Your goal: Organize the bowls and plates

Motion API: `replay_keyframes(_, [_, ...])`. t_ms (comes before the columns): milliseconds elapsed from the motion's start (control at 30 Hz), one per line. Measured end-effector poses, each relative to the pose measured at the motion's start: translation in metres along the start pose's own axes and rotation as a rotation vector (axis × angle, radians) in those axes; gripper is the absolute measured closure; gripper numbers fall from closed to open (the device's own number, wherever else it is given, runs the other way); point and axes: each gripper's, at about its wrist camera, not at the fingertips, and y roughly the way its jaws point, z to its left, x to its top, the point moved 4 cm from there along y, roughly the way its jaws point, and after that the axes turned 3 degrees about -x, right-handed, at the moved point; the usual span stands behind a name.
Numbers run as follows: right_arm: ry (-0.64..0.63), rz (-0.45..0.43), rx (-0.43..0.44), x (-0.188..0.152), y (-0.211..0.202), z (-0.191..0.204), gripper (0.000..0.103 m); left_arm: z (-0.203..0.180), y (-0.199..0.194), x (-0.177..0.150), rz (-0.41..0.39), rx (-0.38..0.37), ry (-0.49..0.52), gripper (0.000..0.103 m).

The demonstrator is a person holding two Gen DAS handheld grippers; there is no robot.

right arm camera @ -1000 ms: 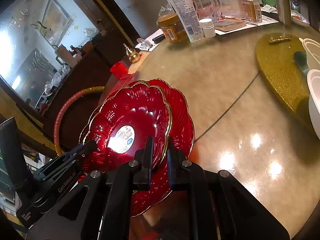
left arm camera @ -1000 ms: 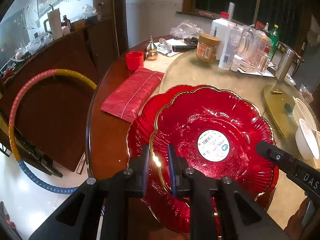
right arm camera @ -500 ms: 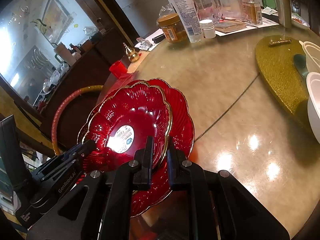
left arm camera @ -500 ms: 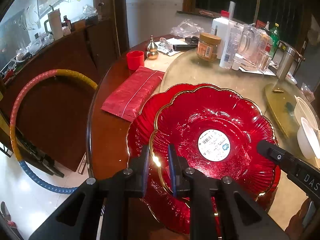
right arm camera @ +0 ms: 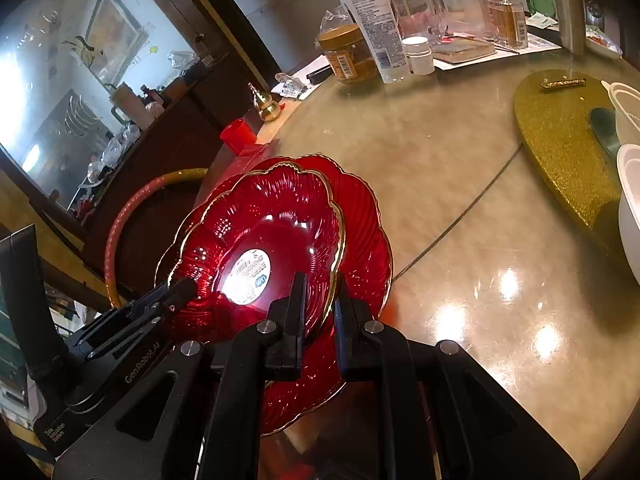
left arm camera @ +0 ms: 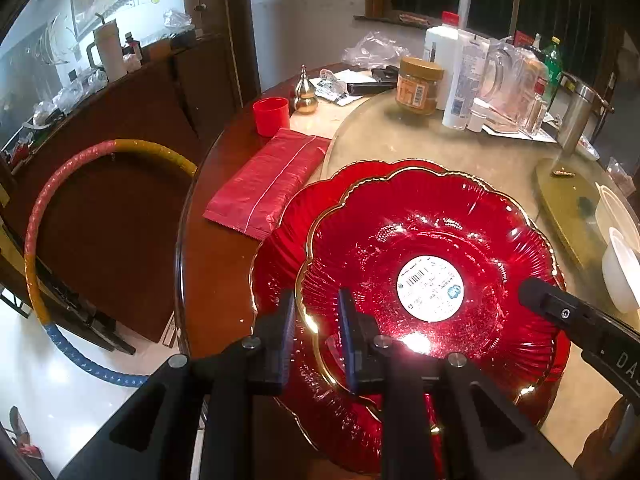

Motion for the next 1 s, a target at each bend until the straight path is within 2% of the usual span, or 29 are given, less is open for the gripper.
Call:
replay_keyframes(867, [-0.025, -0.009, -0.022, -0.0021, -0.0022, 0.0039, 0.091, -0.006, 0.004, -0.0014, 0.011, 0.046, 0.026, 0.08])
replay_keyframes(1000, [-0.028, -0.017, -0.014, -0.0026, -0.0047, 0.0064, 0.089, -0.0072, 0.0036, -0.0022, 0.013, 0.045, 0.029, 0.08])
